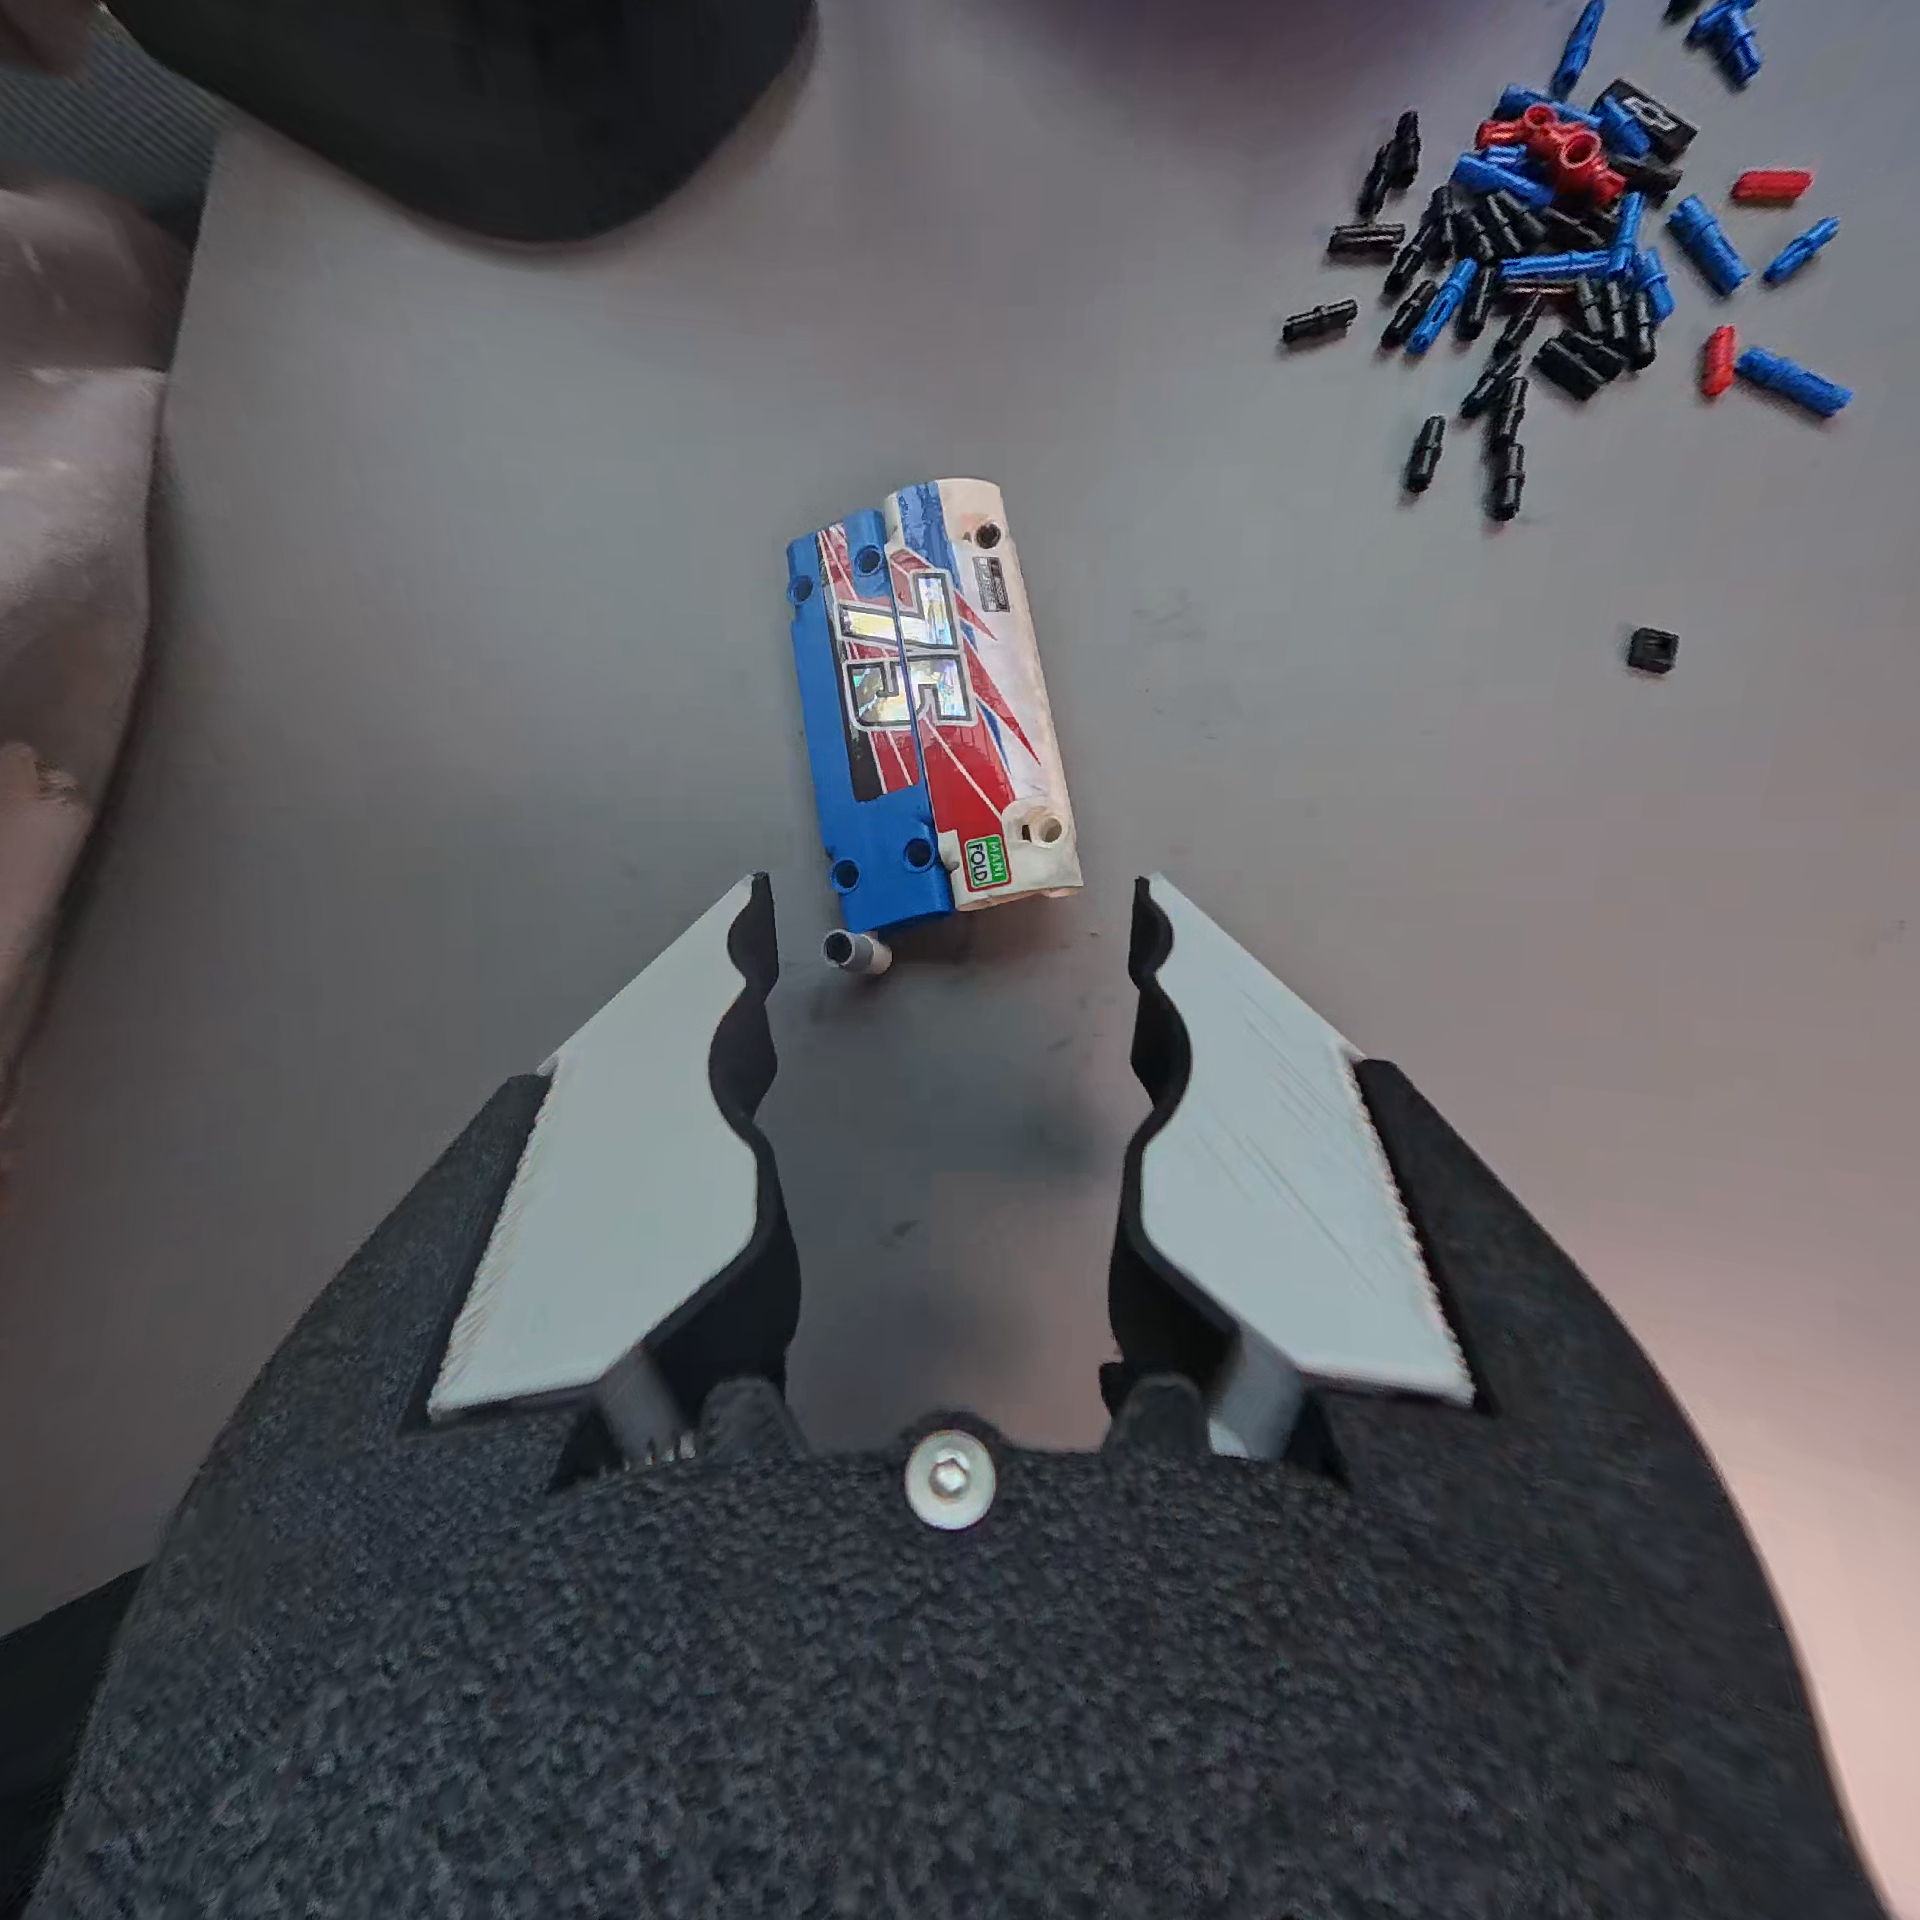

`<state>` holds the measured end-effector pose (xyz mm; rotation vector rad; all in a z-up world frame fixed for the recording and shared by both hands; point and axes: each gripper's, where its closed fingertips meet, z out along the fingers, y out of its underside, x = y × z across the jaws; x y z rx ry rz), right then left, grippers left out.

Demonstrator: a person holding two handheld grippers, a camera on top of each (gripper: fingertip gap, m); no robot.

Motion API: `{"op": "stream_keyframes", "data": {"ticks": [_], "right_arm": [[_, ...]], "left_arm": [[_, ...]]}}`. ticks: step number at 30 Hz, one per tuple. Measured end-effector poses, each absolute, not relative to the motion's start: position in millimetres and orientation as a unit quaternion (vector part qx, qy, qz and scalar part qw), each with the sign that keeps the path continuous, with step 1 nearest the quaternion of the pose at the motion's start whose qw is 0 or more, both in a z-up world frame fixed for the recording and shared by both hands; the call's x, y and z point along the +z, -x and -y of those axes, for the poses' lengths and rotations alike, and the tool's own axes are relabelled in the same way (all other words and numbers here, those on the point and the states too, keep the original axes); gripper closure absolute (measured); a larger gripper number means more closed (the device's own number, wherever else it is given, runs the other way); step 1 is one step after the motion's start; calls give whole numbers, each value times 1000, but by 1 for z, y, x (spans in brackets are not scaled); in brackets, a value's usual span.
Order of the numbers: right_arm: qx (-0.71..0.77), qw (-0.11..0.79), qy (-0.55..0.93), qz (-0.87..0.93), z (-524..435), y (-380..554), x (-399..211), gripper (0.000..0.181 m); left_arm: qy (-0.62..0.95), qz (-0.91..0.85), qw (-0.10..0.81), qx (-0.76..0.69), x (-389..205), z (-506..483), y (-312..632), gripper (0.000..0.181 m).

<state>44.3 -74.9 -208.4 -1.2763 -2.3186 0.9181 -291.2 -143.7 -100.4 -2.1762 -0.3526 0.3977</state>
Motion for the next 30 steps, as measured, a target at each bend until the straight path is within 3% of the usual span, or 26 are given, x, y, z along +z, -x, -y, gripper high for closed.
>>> {"op": "stream_keyframes", "data": {"ticks": [1,4,6,10,15,18,19,21,23,24,30], "right_arm": [[313,171,446,821,76,-44,-211,111],[281,169,437,838,78,-45,-222,113],[284,167,434,838,79,-45,-221,125],[267,178,431,843,71,-49,-220,127],[255,197,420,849,66,-52,-219,127],[265,238,386,851,69,-47,-210,128],[269,258,372,850,71,-44,-205,147],[274,302,337,849,75,-39,-193,158],[279,324,329,842,77,-36,-183,153],[274,325,334,841,75,-36,-182,150],[313,201,384,845,83,-61,-199,152]], "left_arm": [[871,143,441,162,-98,143,292,164],[855,136,472,167,-84,138,288,152],[833,90,530,134,-63,124,260,150],[809,-38,582,-74,-48,91,149,148],[834,-153,438,-299,-122,71,30,135],[845,-185,325,-382,-169,75,-9,116],[846,-189,302,-396,-178,76,-15,115],[841,-204,264,-426,-189,82,-25,117],[829,-220,240,-454,-189,91,-34,141],[841,-215,244,-432,-196,87,-31,142],[872,-234,255,-347,-213,84,-25,147]]}}
